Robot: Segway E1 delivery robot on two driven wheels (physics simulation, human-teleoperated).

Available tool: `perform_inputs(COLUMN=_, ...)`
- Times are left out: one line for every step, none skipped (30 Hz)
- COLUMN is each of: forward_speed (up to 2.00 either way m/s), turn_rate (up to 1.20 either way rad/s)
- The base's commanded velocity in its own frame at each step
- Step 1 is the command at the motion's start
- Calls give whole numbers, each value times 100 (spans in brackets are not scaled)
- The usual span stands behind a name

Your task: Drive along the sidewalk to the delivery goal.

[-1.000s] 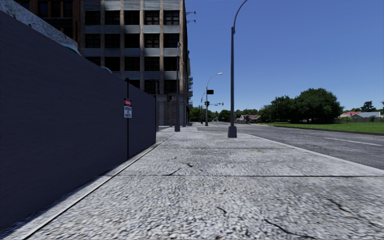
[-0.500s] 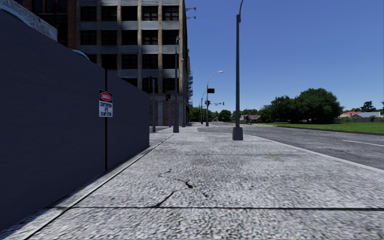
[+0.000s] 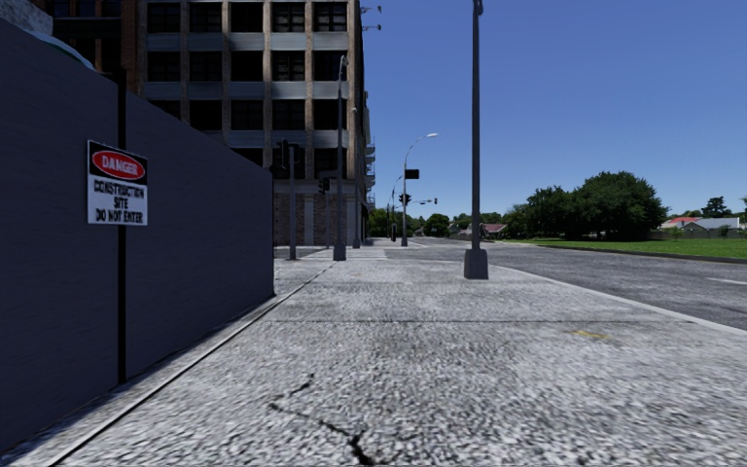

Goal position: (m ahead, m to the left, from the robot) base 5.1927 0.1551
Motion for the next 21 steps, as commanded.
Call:
perform_inputs(forward_speed=200, turn_rate=0)
perform_inputs(forward_speed=200, turn_rate=0)
perform_inputs(forward_speed=200, turn_rate=0)
perform_inputs(forward_speed=200, turn_rate=0)
perform_inputs(forward_speed=200, turn_rate=0)
perform_inputs(forward_speed=200, turn_rate=0)
perform_inputs(forward_speed=200, turn_rate=0)
perform_inputs(forward_speed=200, turn_rate=0)
perform_inputs(forward_speed=200, turn_rate=0)
perform_inputs(forward_speed=200, turn_rate=0)
perform_inputs(forward_speed=200, turn_rate=0)
perform_inputs(forward_speed=200, turn_rate=0)
perform_inputs(forward_speed=200, turn_rate=0)
perform_inputs(forward_speed=200, turn_rate=0)
perform_inputs(forward_speed=200, turn_rate=0)
perform_inputs(forward_speed=200, turn_rate=0)
perform_inputs(forward_speed=200, turn_rate=0)
perform_inputs(forward_speed=200, turn_rate=0)
perform_inputs(forward_speed=200, turn_rate=0)
perform_inputs(forward_speed=200, turn_rate=0)
perform_inputs(forward_speed=200, turn_rate=0)
